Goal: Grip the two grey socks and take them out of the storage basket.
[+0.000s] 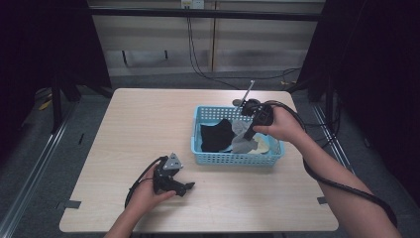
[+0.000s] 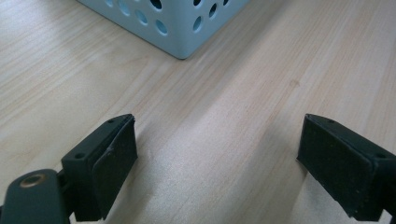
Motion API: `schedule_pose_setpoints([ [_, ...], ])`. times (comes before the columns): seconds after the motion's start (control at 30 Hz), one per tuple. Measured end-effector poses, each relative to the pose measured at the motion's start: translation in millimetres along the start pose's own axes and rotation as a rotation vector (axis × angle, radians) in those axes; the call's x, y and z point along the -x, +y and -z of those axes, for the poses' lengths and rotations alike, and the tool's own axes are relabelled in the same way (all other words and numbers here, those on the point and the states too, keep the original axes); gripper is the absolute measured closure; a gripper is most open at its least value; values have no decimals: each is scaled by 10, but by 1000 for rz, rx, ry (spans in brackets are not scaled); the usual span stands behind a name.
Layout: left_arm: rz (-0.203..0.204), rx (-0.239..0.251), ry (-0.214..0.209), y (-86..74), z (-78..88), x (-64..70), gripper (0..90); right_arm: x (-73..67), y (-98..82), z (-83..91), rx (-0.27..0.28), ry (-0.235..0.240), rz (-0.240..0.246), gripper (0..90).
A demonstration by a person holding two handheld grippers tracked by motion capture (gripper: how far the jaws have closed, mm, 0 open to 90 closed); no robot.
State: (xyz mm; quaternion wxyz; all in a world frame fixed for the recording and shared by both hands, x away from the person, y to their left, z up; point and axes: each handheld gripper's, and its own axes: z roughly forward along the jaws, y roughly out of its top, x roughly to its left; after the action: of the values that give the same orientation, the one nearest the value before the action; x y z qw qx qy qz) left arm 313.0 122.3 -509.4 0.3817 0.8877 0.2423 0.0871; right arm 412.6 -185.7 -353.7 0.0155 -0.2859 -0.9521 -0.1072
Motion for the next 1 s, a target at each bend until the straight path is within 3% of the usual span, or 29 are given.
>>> schedule_pose_setpoints([
  [0.53,0,-1,2,0,1,0,111,5,1,197,27,-5,8,844],
  [1.0,0,-1,4,0,0,2,111,-224,-28,346,66,13,67,844],
])
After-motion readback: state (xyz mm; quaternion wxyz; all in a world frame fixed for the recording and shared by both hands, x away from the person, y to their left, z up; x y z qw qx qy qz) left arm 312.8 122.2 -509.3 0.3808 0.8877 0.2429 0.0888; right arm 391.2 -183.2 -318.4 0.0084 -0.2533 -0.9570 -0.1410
